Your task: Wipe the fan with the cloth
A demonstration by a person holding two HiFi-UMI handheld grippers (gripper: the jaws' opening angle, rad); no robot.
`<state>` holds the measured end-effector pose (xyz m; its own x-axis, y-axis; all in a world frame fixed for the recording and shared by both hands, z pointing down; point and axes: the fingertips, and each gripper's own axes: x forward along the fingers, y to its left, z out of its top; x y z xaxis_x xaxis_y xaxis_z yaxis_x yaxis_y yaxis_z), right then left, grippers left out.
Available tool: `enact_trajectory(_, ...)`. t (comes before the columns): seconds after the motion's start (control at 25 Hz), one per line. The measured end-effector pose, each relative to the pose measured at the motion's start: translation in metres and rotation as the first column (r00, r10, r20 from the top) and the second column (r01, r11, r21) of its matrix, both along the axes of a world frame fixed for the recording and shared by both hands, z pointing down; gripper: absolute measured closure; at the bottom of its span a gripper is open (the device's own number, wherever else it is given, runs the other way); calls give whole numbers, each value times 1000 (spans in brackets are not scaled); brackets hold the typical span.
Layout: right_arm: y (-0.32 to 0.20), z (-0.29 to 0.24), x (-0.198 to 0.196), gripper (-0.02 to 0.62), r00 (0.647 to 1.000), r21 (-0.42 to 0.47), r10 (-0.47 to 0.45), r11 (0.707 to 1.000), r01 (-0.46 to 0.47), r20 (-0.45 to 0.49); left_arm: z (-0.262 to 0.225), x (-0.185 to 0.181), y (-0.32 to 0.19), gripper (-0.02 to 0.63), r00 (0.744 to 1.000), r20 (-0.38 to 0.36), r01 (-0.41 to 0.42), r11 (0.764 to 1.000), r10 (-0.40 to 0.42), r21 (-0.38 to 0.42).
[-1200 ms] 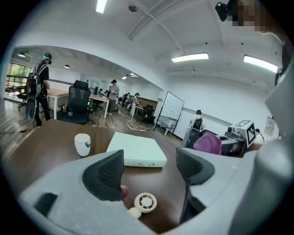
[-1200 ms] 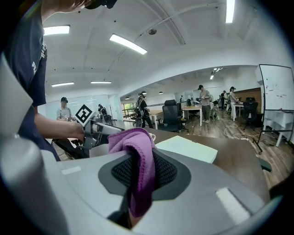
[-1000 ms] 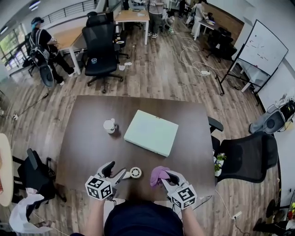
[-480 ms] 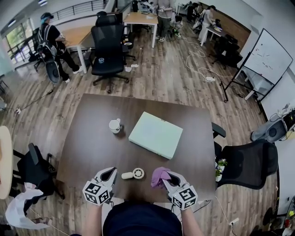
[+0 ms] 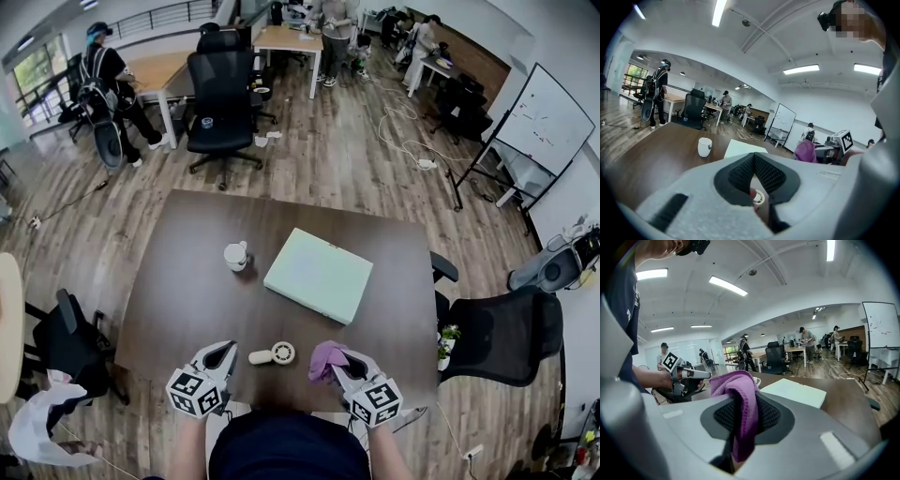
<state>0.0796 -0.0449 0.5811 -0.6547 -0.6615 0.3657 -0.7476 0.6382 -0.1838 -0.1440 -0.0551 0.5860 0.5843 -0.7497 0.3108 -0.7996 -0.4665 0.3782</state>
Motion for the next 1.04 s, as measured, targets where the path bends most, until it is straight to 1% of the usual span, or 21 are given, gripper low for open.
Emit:
enact_trajectory(0.08,0,1,-3,518,1000,-4,-1,1000,1,-7,-2,-1,0,606,997,-72,7,1000,-8,-9)
enact_trajectory(0.12,0,2,-5,518,1000,-7,-2,1000,2,-5,-3,-2,-1,606,995,-98,12,1000,-13,-10)
enact_trajectory(0.16,0,2,-7,520,1000,-9,-3,1000,3,-1,-4,-2,-1,606,994,-110,13,1000,-14,-8)
enact_trajectory(0.4,0,-1,-19,522,1000,-8,-3,1000,3,-3,0,4,5,607,997,-71,-32,999,32,4)
enact_trajectory(0.52,1,-1,-22,522,1000,-7,0,1000,0,0,2,2,6,607,993,-118,-20,1000,19,-11)
enact_trajectory(0.64,3,-3,-24,523,1000,-1,0,1000,0,-6,2,-1,4,606,989,-144,-12,1000,9,-21)
enact_trajectory(0.8,4,-4,-23,523,1000,-1,19,1000,-19,0,-1,0,5,606,981,-192,-36,999,31,-25)
enact_trajectory(0.96,4,-3,-19,523,999,3,49,999,-49,1,1,2,9,605,966,-254,-59,997,44,-50)
enact_trajectory(1.04,2,-4,-18,525,998,9,61,998,-61,-3,2,3,9,604,964,-262,-65,996,48,-57)
